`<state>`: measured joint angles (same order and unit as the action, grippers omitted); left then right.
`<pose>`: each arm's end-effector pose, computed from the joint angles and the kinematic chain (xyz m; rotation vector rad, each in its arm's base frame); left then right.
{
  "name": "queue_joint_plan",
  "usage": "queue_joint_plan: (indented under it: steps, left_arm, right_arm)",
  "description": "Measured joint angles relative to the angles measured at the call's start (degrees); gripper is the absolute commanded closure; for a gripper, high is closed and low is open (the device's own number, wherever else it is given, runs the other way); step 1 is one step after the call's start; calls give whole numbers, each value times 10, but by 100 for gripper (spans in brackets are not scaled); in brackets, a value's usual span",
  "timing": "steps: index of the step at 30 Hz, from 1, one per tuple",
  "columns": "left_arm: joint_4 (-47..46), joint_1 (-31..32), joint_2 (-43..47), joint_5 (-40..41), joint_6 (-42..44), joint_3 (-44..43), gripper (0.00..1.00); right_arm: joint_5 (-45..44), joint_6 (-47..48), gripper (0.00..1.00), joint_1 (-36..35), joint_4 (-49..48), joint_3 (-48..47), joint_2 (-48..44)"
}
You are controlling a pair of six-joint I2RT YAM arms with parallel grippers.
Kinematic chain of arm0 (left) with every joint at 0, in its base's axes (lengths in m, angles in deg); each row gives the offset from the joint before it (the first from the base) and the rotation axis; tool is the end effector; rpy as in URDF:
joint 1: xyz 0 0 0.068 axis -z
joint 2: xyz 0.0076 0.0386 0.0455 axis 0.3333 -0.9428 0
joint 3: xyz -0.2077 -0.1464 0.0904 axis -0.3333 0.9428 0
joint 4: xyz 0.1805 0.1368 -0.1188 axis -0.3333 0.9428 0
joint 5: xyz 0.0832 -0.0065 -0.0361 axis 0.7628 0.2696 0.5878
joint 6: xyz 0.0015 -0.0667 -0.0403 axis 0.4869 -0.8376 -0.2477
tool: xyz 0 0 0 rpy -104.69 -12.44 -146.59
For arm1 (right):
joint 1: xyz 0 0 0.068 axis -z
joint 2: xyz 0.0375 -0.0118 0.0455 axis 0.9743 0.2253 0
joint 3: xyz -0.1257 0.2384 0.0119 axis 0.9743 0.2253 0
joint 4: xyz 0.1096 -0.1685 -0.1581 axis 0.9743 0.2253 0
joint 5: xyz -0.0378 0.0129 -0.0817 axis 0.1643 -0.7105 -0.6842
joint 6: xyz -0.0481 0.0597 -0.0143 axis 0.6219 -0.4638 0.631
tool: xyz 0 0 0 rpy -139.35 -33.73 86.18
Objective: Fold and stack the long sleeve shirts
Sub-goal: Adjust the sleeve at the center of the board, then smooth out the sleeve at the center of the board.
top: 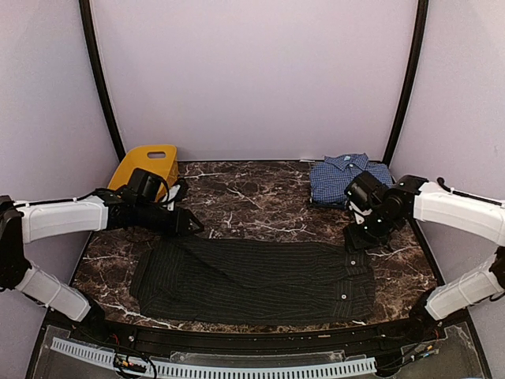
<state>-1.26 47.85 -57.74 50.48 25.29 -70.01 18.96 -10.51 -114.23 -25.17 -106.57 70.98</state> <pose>0.2570 -0.1668 0.2101 0.2822 2.3703 -0.8992 0.1940 0.1314 0.2122 -0.2143 2.7717 -0.0022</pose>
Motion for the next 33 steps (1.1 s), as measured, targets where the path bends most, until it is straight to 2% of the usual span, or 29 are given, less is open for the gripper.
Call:
queue_joint_plan:
  steps: [4,10,19,23,27,33]
  left_arm:
    - [-26,32,-17,-2,-12,27,54]
    - [-58,54,-59,3,-33,75,64]
    - [-24,56,-63,57,-45,113,74]
    - [-22,56,-54,66,-51,118,74]
    - [-11,56,-5,64,-54,132,71]
    - [-60,56,65,38,-59,133,68]
  right_arm:
    - [-6,-5,42,-37,-18,1,30]
    - [27,-6,45,-54,-92,39,64]
    - [31,-9,45,-55,-111,69,102]
    - [25,-8,45,-57,-111,69,102]
    - [28,1,44,-85,-123,66,80]
    - [89,13,46,-157,-239,58,38]
